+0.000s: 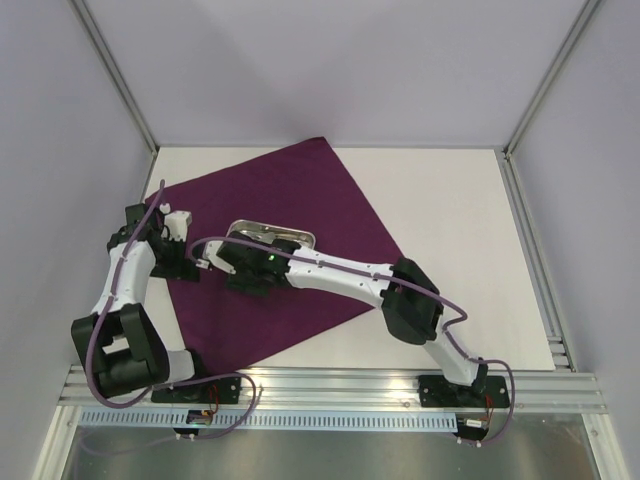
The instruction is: Prepare the surgical pack
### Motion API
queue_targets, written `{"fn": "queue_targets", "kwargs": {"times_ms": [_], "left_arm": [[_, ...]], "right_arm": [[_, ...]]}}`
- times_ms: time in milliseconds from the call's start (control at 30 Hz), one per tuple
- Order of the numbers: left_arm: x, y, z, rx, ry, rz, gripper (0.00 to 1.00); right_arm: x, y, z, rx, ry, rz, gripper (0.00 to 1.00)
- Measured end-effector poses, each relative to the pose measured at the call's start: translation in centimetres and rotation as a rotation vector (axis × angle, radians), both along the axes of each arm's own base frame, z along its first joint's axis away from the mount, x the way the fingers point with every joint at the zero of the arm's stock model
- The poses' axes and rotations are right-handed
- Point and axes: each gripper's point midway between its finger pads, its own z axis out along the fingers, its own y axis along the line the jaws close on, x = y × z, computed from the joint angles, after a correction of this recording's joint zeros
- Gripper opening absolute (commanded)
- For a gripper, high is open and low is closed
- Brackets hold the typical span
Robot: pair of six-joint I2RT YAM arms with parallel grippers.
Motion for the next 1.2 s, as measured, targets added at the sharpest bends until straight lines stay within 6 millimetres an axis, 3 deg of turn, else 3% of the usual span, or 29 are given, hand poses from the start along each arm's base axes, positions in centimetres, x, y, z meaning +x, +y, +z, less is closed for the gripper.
{"fn": "queue_targets", "kwargs": {"times_ms": [133, 233, 433, 500, 567, 633, 733, 767, 867, 1000, 1033, 1200], "left_arm": [[-0.1, -0.4, 1.3, -0.005, -0.036, -0.02, 0.92], [0.1, -0.5, 1.9, -0.008, -0.055, -0.031, 0.92], [0.0, -0.7, 2.1, -0.017, -0.051, -0.042, 0.94], [-0.1, -0.8, 2.1, -0.022, -0.048, -0.044, 0.94], [-0.2, -0.8, 2.1, -0.024, -0.046, -0.044, 0.94], [-0.2, -0.9, 2.1, -0.025, -0.044, -0.045, 0.94], [-0.2, -0.9, 2.1, -0.025, -0.046, -0.045, 0.95], [-0.2, -0.9, 2.2, -0.024, -0.048, -0.045, 0.95], [-0.2, -0.9, 2.3, -0.023, -0.051, -0.045, 0.95], [-0.3, -1.0, 2.3, -0.026, -0.052, -0.045, 0.95], [-0.3, -1.0, 2.3, -0.028, -0.051, -0.045, 0.95], [-0.3, -1.1, 2.3, -0.032, -0.05, -0.046, 0.95]], "right_arm": [[0.4, 0.1, 3.1, 0.057, -0.047, -0.007, 0.77], [0.5, -0.2, 4.1, 0.072, -0.065, 0.0, 0.78], [0.0, -3.5, 5.5, 0.147, -0.012, -0.068, 0.76], [1.4, -5.9, 6.6, 0.224, 0.04, -0.191, 0.75], [3.9, -9.6, 7.5, 0.307, 0.084, -0.363, 0.76], [7.3, -15.5, 7.7, 0.391, 0.108, -0.59, 0.77], [9.7, -25.9, 5.0, 0.448, 0.158, -0.947, 0.84], [9.4, -28.9, 3.6, 0.448, 0.181, -1.054, 0.89], [6.6, -34.4, -0.5, 0.413, 0.242, -1.253, 0.91], [3.0, -37.5, -4.4, 0.367, 0.318, -1.391, 0.84], [2.7, -37.6, -5.1, 0.362, 0.333, -1.407, 0.78], [2.9, -36.4, -7.4, 0.381, 0.411, -1.423, 0.67]]}}
